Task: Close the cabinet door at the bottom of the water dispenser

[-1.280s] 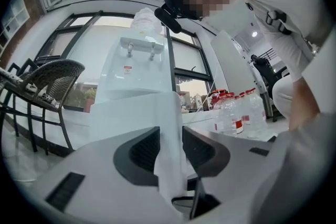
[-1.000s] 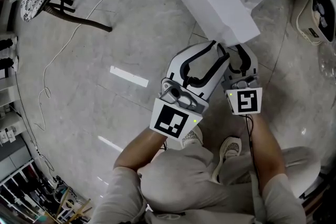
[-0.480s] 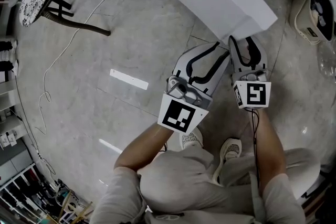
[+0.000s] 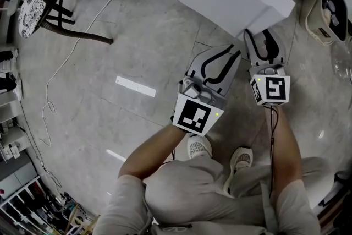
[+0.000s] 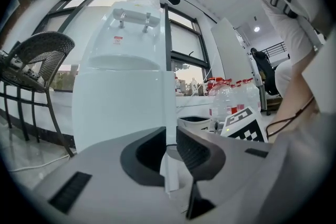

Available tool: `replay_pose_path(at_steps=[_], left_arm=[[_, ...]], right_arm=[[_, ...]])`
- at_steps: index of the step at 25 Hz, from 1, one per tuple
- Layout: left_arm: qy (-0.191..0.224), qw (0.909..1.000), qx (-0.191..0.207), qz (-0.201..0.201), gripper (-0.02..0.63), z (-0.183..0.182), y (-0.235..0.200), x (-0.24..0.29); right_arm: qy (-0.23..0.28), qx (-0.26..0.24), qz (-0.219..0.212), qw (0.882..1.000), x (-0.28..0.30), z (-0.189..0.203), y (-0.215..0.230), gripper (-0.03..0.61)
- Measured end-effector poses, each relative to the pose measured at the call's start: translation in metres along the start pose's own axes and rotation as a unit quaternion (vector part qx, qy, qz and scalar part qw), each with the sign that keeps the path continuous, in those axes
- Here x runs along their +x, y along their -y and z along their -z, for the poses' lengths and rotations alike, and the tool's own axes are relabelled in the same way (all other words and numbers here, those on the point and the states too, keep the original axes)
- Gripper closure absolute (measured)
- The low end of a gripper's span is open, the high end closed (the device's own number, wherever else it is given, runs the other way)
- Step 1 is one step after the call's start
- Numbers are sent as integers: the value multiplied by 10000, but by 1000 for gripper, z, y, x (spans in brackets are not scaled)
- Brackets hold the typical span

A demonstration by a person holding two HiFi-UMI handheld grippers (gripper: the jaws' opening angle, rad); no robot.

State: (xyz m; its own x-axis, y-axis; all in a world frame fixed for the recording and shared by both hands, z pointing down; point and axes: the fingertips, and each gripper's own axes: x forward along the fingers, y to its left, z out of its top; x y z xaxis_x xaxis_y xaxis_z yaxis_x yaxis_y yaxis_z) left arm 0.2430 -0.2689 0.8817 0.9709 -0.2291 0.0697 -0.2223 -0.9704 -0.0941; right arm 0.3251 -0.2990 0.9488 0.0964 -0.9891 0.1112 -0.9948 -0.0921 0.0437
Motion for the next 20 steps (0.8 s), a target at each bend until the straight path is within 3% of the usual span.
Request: replay_pose_path(at_steps=[3,6,20], left_arm=[[20,9999,75,77,552,-5,-3,10],[75,9998,124,168,552,-12,-6,18],[76,9996,104,248,560,-8,-4,32]], right_arm=[[15,20,328,9995,3,-1,16,383],[47,230,600,9979,9,-2,30,439],[74,314,747,9967,35,-4,64,446]])
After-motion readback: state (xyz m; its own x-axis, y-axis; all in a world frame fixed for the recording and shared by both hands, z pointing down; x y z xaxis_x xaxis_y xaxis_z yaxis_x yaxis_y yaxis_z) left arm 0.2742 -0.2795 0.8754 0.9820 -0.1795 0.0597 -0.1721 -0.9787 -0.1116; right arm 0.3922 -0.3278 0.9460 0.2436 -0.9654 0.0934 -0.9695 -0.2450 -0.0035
